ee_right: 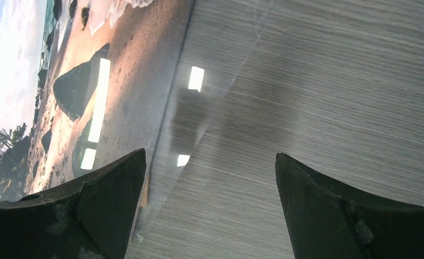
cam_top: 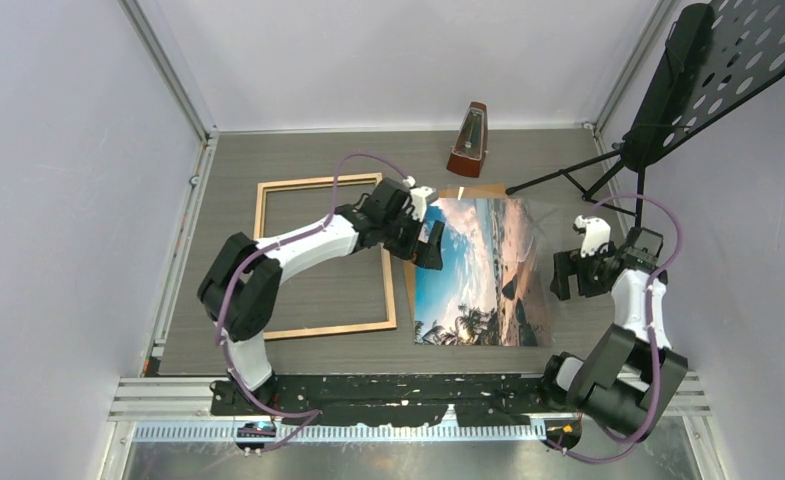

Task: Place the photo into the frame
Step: Pick up the photo frame item at the center of the board.

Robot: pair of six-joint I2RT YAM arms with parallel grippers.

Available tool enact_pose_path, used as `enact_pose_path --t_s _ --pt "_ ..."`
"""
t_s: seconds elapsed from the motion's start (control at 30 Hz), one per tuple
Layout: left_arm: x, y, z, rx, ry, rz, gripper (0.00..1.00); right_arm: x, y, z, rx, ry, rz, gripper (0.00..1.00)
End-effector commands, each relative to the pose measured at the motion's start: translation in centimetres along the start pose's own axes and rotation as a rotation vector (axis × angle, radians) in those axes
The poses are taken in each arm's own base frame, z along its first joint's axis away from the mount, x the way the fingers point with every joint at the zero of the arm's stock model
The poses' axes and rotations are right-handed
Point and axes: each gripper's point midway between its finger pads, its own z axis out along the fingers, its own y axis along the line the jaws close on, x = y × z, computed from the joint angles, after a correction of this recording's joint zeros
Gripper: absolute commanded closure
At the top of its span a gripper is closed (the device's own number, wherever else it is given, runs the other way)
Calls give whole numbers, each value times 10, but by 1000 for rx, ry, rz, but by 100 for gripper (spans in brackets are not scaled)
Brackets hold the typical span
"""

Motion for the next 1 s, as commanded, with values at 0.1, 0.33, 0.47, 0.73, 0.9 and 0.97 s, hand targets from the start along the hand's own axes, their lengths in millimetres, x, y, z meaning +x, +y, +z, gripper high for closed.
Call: enact_pose_path --t_s 0.1,0.33,0.47,0.73,0.9,0.97 --pt "-15 -33 21 65 11 16 1 -26 -21 -2 -101 -69 62 3" --pt "-16 -25 42 28 52 -34 1 -28 -36 3 -164 -49 156 1" --pt "-11 -18 51 -6 83 -69 1 -30 -41 11 -198 -33 201 0" --pt "-10 -7 62 -75 111 -86 1 -33 -47 21 -259 3 279 0" --pt "-1 -8 70 -84 142 -86 1 -35 -50 26 -289 20 314 0" --pt "2 -10 73 -82 149 -85 1 -35 -51 28 -297 26 323 0"
